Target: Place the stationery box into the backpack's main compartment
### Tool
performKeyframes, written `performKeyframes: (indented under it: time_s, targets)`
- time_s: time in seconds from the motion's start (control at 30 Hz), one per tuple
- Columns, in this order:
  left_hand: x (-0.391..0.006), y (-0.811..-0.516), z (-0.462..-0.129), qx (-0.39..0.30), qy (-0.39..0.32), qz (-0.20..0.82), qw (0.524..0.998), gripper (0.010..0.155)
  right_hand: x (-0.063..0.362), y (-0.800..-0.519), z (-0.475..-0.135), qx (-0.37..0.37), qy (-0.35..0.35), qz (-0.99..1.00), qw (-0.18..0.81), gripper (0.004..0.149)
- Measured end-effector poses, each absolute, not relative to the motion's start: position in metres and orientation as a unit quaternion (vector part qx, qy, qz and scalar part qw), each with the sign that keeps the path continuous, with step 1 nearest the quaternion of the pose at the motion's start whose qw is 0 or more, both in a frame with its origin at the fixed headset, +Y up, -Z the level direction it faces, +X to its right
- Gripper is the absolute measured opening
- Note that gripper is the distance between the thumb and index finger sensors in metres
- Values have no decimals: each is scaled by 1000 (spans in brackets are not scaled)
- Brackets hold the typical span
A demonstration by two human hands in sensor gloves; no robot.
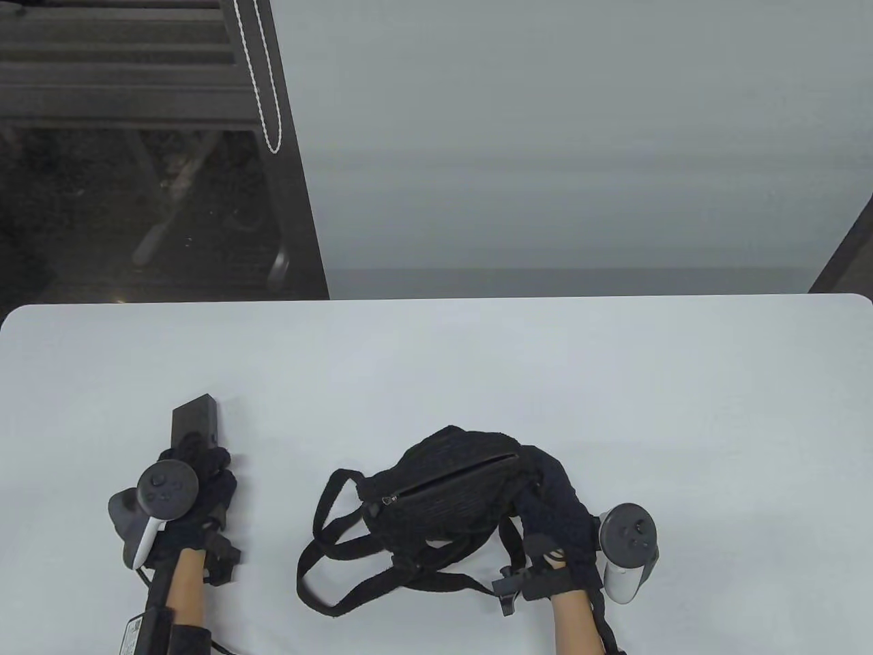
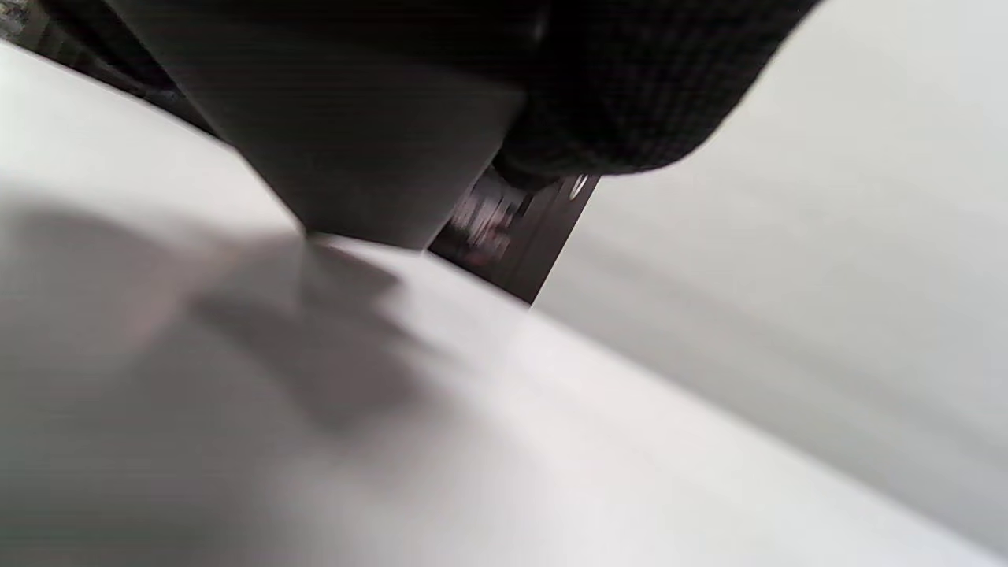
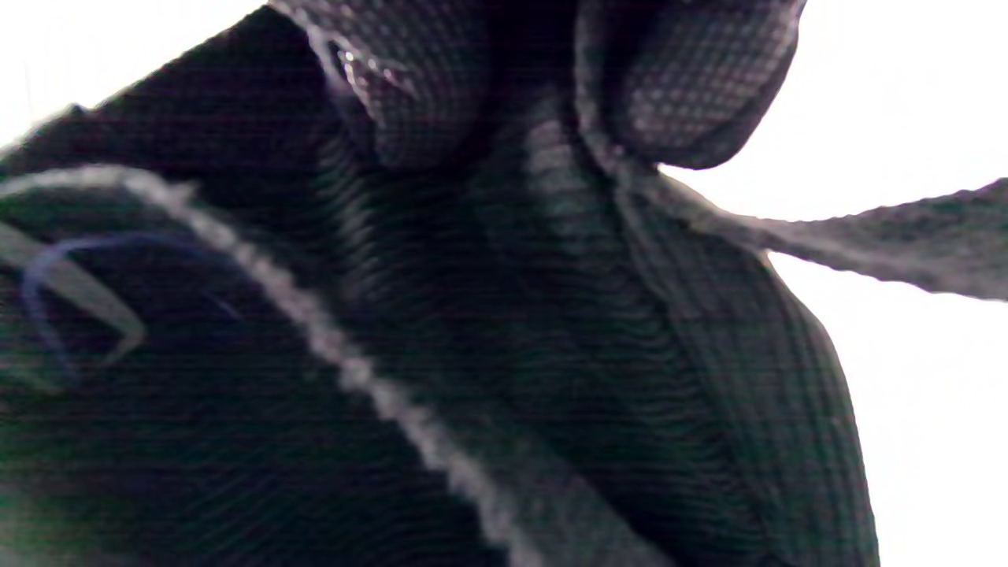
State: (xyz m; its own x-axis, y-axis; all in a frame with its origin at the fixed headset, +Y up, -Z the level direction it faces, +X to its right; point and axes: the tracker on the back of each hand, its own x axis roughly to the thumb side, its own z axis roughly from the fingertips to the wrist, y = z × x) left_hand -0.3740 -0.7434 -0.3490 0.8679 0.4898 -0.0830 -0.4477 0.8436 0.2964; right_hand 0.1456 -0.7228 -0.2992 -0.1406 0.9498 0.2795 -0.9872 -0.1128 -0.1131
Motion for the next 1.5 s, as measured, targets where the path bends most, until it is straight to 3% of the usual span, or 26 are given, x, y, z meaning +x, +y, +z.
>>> performKeyframes:
  time_s: [0.1, 0.3, 0.43, 0.6, 0.87, 1.1, 1.3, 1.4, 1.5]
  targets:
    - [-363, -734, -344, 200, 40, 291, 935, 36, 145, -721, -297, 67, -144, 745, 648, 46]
    - [-320, -710, -339, 253, -50, 396, 881, 37, 146, -719, -295, 68, -153, 744, 647, 46]
    - [-290, -686, -335, 284, -106, 484, 821, 37, 148, -723, -298, 60, -147, 744, 649, 46]
    - [-257, -666, -332, 275, -166, 594, 737, 37, 153, -731, -301, 38, -141, 746, 650, 46]
    - [-228, -642, -321, 247, -233, 681, 649, 39, 161, -738, -305, 11, -140, 752, 644, 46]
    - [-215, -622, -308, 196, -312, 696, 616, 40, 162, -739, -305, 3, -143, 754, 641, 45]
    - [-201, -614, -302, 151, -357, 668, 635, 41, 163, -739, -304, 3, -152, 748, 646, 45]
    - [-197, -611, -299, 173, -348, 629, 673, 41, 163, -738, -302, 3, -157, 741, 653, 45]
    - [-196, -610, -298, 162, -357, 621, 679, 41, 164, -736, -300, 4, -165, 736, 657, 44]
